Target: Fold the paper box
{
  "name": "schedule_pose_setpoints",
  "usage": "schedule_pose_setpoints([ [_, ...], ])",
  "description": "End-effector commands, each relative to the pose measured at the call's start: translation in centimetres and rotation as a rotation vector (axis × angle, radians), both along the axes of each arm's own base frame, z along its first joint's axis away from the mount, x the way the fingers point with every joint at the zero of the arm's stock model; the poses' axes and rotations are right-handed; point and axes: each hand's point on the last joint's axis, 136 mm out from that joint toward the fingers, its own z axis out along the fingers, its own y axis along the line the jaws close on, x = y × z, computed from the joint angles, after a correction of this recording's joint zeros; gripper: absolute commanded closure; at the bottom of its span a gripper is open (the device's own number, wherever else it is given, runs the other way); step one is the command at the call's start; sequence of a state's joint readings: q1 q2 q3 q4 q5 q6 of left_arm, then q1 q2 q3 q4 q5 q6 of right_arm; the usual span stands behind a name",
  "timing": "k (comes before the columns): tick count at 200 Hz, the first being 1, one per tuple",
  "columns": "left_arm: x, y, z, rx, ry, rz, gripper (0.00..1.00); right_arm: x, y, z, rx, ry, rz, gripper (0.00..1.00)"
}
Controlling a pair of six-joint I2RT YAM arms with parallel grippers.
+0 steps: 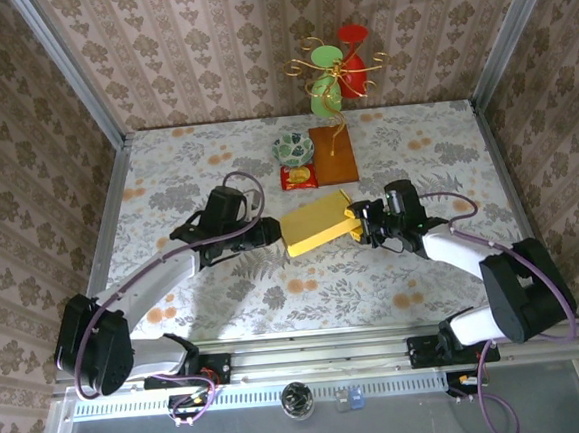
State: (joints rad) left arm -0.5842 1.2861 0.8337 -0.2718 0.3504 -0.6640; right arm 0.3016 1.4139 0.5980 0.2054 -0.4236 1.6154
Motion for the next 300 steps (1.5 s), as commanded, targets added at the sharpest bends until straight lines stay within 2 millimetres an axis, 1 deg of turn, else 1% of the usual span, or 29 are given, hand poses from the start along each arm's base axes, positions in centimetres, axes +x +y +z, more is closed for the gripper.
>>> schedule_pose_setpoints([
  [1, -0.1, 0.7, 0.7, -0.072, 0.044, 0.047, 0.6, 0.7, 0.2, -0.2, -0.05, -0.096, 0.064, 0.53],
  [20, 0.4, 1.0, 1.0, -0.114, 0.051, 0.076, 0.6, 1.3, 0.3, -0.4, -0.105, -0.145, 0.108, 0.49],
  [34, 0.6, 1.2, 0.9, -0.121, 0.058, 0.085, 0.6, 0.9, 0.4, -1.5, -0.142, -0.112, 0.158, 0.4],
  [48, 0.8, 1.5, 0.7, -0.12, 0.061, 0.096, 0.6, 0.2, 0.2, -2.4, -0.163, -0.071, 0.182, 0.35],
  [78, 1.0, 1.9, 0.2, -0.116, 0.074, 0.112, 0.61, -2.6, -1.9, -3.8, -0.289, 0.067, 0.204, 0.25],
  [107, 1.0, 2.0, -1.3, -0.08, 0.124, 0.121, 0.61, -4.1, -4.1, -3.2, -0.401, 0.106, 0.233, 0.24],
  [112, 1.0, 2.0, -1.4, -0.077, 0.134, 0.125, 0.61, -3.9, -4.4, -2.1, -0.415, 0.068, 0.229, 0.24],
  [132, 1.3, 1.8, -2.4, -0.069, 0.171, 0.14, 0.62, -3.4, -5.6, 0.0, -0.469, -0.007, 0.24, 0.26],
  [153, 2.1, 1.9, -2.2, -0.069, 0.145, 0.167, 0.62, -3.1, -7.4, 2.6, -0.581, -0.069, 0.261, 0.26],
  [155, 2.2, 2.0, -2.1, -0.069, 0.14, 0.17, 0.62, -3.1, -7.6, 2.8, -0.597, -0.075, 0.263, 0.25],
  [159, 2.4, 2.1, -1.9, -0.067, 0.123, 0.177, 0.62, -3.0, -7.9, 3.5, -0.623, -0.096, 0.27, 0.05],
  [161, 2.5, 2.2, -1.7, -0.066, 0.112, 0.182, 0.61, -2.9, -8.0, 3.8, -0.635, -0.107, 0.273, 0.01],
  [183, 3.9, 4.0, 0.6, -0.026, -0.048, 0.245, 0.6, -2.8, -9.6, 7.2, -0.771, -0.217, 0.304, 0.0],
  [192, 4.4, 4.9, 1.5, 0.0, -0.113, 0.271, 0.57, -2.8, -10.7, 8.7, -0.847, -0.258, 0.294, 0.0],
  [197, 4.6, 5.4, 2.0, 0.013, -0.142, 0.284, 0.37, -2.9, -11.2, 9.4, -0.88, -0.284, 0.29, 0.0],
  [200, 4.7, 5.6, 2.2, 0.018, -0.158, 0.292, 0.11, -2.8, -11.4, 9.8, -0.9, -0.296, 0.29, 0.0],
  [201, 4.8, 5.8, 2.3, 0.02, -0.164, 0.295, 0.06, -2.9, -11.5, 9.9, -0.907, -0.301, 0.289, 0.0],
  [204, 4.9, 6.0, 2.5, 0.024, -0.178, 0.303, 0.01, -2.9, -11.8, 10.3, -0.925, -0.313, 0.285, 0.0],
  [224, 5.1, 7.0, 3.3, 0.041, -0.245, 0.321, 0.0, -3.2, -15.4, 12.1, -1.102, -0.321, 0.171, 0.0],
  [228, 5.6, 8.0, 3.4, 0.049, -0.254, 0.353, 0.0, -3.1, -16.2, 12.4, -1.144, -0.33, 0.143, 0.0],
  [235, 5.6, 8.4, 3.6, 0.054, -0.273, 0.359, 0.0, -2.9, -17.3, 12.6, -1.219, -0.353, 0.109, 0.0],
  [247, 5.7, 8.9, 3.7, 0.065, -0.297, 0.365, 0.0, -1.9, -18.7, 13.5, -1.346, -0.46, 0.033, 0.0],
  [256, 5.7, 9.3, 3.8, 0.068, -0.313, 0.372, 0.0, -1.5, -19.6, 13.3, -1.43, -0.526, -0.028, 0.0],
  [262, 5.7, 9.6, 3.8, 0.069, -0.321, 0.376, 0.0, -1.5, -20.0, 12.5, -1.487, -0.562, -0.04, 0.0],
  [263, 5.7, 9.6, 3.8, 0.07, -0.323, 0.377, 0.0, -1.3, -20.0, 12.9, -1.496, -0.584, -0.056, 0.0],
  [268, 5.7, 9.9, 3.8, 0.075, -0.326, 0.383, 0.0, -1.1, -20.1, 12.3, -1.54, -0.631, -0.058, 0.0],
  [272, 5.7, 10.1, 3.7, 0.081, -0.325, 0.389, 0.0, -0.8, -20.1, 12.6, -1.561, -0.683, -0.089, 0.0],
  [278, 5.7, 10.4, 3.4, 0.093, -0.321, 0.4, 0.0, -0.7, -20.0, 11.5, -1.592, -0.713, -0.073, 0.0],
  [300, 5.7, 11.2, 2.9, 0.118, -0.318, 0.409, 0.0, 0.4, -19.6, 8.0, -1.584, -0.667, 0.087, 0.0],
])
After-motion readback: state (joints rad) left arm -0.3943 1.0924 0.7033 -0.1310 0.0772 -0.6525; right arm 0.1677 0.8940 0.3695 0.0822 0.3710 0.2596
